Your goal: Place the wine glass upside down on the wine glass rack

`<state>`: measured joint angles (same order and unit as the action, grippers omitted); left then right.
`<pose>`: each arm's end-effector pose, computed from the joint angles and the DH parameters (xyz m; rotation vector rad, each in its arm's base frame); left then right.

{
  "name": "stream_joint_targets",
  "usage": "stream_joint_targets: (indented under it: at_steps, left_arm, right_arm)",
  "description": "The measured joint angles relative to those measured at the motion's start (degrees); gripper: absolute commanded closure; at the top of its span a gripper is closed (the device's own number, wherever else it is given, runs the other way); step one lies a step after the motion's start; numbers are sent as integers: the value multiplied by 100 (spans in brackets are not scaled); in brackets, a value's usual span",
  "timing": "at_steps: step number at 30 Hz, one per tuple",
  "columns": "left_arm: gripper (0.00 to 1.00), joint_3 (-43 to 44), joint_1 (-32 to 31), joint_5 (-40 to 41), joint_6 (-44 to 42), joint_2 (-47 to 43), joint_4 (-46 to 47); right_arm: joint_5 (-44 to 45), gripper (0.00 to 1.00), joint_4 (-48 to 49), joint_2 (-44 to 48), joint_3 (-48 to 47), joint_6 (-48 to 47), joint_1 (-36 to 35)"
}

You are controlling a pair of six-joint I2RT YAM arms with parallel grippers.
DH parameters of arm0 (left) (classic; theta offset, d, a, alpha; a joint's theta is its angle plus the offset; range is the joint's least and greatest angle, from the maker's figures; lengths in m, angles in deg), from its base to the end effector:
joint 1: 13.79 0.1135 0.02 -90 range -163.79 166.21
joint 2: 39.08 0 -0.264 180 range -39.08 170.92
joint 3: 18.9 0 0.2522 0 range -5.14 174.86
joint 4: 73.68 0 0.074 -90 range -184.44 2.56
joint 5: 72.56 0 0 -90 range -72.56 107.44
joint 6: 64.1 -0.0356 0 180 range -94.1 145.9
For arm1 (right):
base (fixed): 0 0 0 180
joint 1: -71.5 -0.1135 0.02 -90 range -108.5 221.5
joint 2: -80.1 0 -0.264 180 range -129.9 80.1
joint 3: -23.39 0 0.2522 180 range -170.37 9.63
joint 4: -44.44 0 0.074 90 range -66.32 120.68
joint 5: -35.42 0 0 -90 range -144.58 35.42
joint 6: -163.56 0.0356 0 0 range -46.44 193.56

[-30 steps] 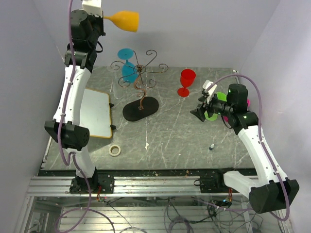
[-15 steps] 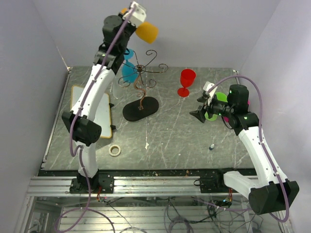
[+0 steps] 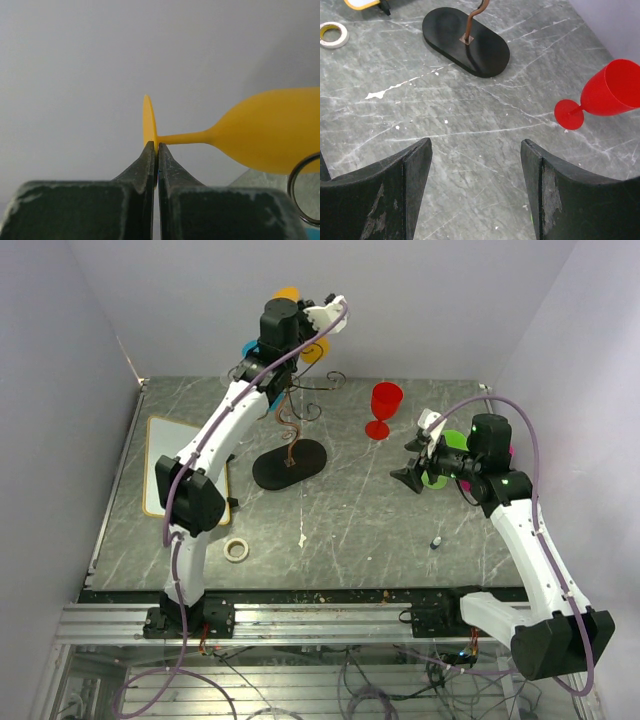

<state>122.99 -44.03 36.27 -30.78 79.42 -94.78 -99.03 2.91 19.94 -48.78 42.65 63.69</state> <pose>0.4248 -0.2344 0.4499 0.8678 1.3028 0.6162 0.2164 0.0548 0.3460 -1.0655 1.6560 0.5433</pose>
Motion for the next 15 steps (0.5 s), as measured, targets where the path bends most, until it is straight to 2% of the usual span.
stream_joint_targets:
  at_steps: [15]
  left_arm:
    - [93, -597, -170, -214, -570, -428, -568]
  right_arm:
    - [-20, 29, -129, -44, 0, -190, -7]
